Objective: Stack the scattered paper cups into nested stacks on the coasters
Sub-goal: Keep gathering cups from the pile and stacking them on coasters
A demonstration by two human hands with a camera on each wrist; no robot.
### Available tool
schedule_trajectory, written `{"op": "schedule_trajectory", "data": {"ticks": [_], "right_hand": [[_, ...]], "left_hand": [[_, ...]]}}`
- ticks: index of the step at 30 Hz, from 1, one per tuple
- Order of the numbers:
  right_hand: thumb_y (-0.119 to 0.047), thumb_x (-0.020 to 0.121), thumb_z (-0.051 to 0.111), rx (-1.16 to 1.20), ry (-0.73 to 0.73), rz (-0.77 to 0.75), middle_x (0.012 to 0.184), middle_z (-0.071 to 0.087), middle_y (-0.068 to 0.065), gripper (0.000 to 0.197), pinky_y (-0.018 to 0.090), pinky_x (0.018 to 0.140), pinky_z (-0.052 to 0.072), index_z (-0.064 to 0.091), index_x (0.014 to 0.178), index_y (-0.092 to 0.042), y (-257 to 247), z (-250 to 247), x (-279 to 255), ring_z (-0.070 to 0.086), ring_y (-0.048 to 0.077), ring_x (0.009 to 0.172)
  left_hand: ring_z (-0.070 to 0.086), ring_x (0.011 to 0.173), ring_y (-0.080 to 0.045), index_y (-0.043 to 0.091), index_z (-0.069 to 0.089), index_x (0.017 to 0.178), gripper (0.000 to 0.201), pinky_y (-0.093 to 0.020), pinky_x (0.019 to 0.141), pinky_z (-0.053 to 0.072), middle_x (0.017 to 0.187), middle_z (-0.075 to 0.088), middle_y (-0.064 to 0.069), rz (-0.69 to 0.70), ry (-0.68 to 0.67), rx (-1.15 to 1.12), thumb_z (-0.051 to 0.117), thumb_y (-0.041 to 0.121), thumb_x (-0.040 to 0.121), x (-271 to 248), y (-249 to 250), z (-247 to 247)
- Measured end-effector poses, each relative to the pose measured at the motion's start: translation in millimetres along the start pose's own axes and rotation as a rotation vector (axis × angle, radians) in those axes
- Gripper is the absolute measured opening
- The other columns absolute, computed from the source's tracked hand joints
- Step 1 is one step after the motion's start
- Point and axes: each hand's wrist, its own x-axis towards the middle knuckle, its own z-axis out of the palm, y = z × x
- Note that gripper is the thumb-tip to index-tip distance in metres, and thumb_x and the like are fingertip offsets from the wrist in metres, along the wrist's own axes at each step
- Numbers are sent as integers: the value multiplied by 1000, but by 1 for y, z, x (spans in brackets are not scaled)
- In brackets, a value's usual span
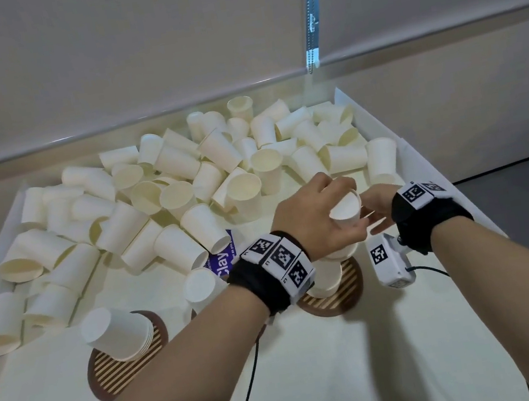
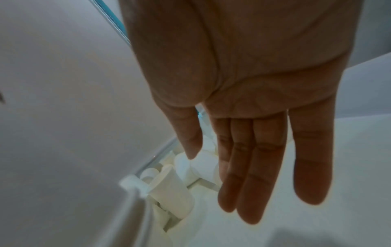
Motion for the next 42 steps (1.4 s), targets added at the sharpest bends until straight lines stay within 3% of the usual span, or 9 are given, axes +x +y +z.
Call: {"op": "schedule_trajectory", "data": {"ticks": [4,10,13,17,22,26,29,35,42], "right_hand": [[-27,93,51,29,-14,4,79,69,2,24,30,69,48,61,101,-7,7,1,5,64,14,70],[-25,96,48,52,-24,-12,83,65,1,24,34,80,45,57,109,-6,1,7,12,62,20,83],[-19,96,49,45,10,-34,85,65,3,25,32,76,44,57,115,-4,-8,7,18,61,18,77],[-17,96,48,33,64,-87,93,66,6,26,25,62,40,57,117,-6,-16,10,27,60,13,67],[-18,92,55,-59,74,-204,92,66,1,9,23,61,40,59,99,-15,-27,13,40,62,11,68],[-11,90,57,-176,157,-328,100,66,6,21,18,56,43,65,110,-11,-46,15,47,61,16,76],[-10,88,59,-328,218,-439,119,63,6,28,16,55,42,63,116,-12,-69,18,49,58,18,75],[-8,91,55,-760,229,-595,137,49,7,23,27,95,42,68,110,-11,-117,30,62,56,25,116],[-3,91,48,-882,48,-534,149,37,8,48,29,109,31,45,138,-10,-106,62,93,38,26,136]], "left_hand": [[59,68,-18,22,67,100,49,-18,51,38,82,60,0,70,-13,84,55,53,64,-6,-11,11],[43,114,-17,31,47,129,66,-35,99,34,122,51,2,-160,-680,151,47,71,76,-26,-33,19],[54,99,-13,25,60,112,61,-33,90,43,106,62,4,-370,-409,-158,39,71,78,-12,-38,13],[56,98,-20,12,65,96,21,-31,85,45,102,63,-4,-700,1,-86,56,28,89,20,-72,7],[18,140,-21,19,65,110,27,-38,108,25,149,28,0,-796,-373,350,54,15,86,23,-111,12],[36,131,-24,15,59,122,34,-38,104,32,138,45,-4,-819,-587,424,49,15,90,25,-122,15],[46,121,-22,14,61,117,30,-36,100,34,123,56,-4,-845,-502,429,48,12,90,31,-125,15],[44,117,-19,19,60,96,14,-42,96,32,113,56,2,-882,-64,291,57,30,87,43,-132,15],[46,115,-20,18,55,107,18,-41,95,33,114,57,-1,-897,27,201,49,21,90,54,-137,12]]}}
